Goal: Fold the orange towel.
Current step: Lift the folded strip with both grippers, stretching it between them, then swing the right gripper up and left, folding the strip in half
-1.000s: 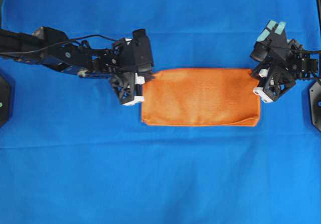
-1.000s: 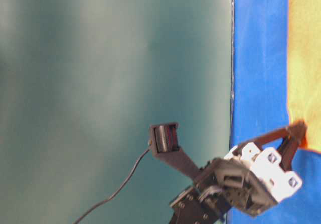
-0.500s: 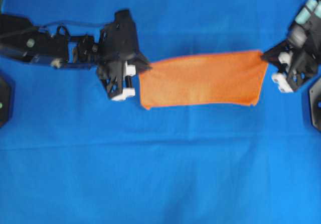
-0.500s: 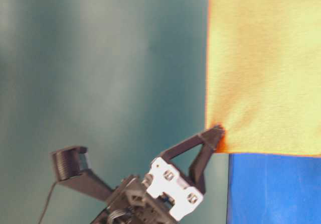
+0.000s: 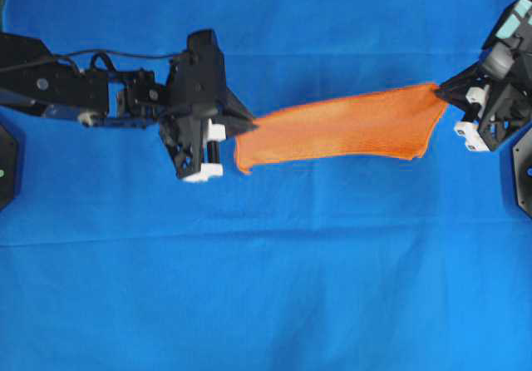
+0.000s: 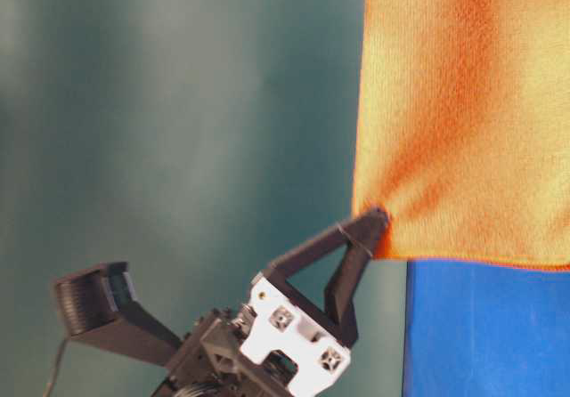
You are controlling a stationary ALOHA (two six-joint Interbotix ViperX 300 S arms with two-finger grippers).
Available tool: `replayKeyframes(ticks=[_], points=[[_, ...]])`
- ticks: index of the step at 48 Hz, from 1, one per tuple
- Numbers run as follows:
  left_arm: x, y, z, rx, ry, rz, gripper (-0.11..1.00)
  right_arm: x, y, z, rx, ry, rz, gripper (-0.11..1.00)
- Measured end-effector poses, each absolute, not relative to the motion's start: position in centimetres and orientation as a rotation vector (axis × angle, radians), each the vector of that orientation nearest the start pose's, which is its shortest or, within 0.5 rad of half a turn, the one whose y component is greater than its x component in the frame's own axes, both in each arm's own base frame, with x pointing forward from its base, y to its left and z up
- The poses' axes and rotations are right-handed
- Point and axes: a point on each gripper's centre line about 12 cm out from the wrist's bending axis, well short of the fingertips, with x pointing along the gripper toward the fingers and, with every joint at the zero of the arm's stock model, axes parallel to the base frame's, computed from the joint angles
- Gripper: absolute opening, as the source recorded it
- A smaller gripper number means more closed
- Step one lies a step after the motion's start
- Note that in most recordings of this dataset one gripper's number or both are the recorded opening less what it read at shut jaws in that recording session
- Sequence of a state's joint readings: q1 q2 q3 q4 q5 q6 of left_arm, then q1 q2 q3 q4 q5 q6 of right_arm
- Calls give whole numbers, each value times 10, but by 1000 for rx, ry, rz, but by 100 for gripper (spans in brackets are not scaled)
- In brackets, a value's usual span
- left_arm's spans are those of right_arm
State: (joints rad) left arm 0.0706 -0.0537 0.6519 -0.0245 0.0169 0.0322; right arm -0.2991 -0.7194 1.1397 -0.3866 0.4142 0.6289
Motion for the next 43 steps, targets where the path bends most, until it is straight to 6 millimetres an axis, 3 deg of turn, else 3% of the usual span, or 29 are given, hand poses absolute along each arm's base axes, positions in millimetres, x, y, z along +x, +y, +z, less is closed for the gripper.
replayKeyframes(ticks=[11, 22, 34, 43], points=[[410, -10, 204, 16, 511, -26, 4, 209, -104, 199, 247, 702, -577, 4], [443, -41, 217, 46, 454, -94, 4, 252, -140, 213, 162, 673, -585, 4], [469, -51, 226, 106, 411, -123, 4, 307, -166, 222, 92, 646, -548, 4], [476, -51, 223, 115, 412, -123, 4, 327, -176, 223, 68, 648, -542, 4]])
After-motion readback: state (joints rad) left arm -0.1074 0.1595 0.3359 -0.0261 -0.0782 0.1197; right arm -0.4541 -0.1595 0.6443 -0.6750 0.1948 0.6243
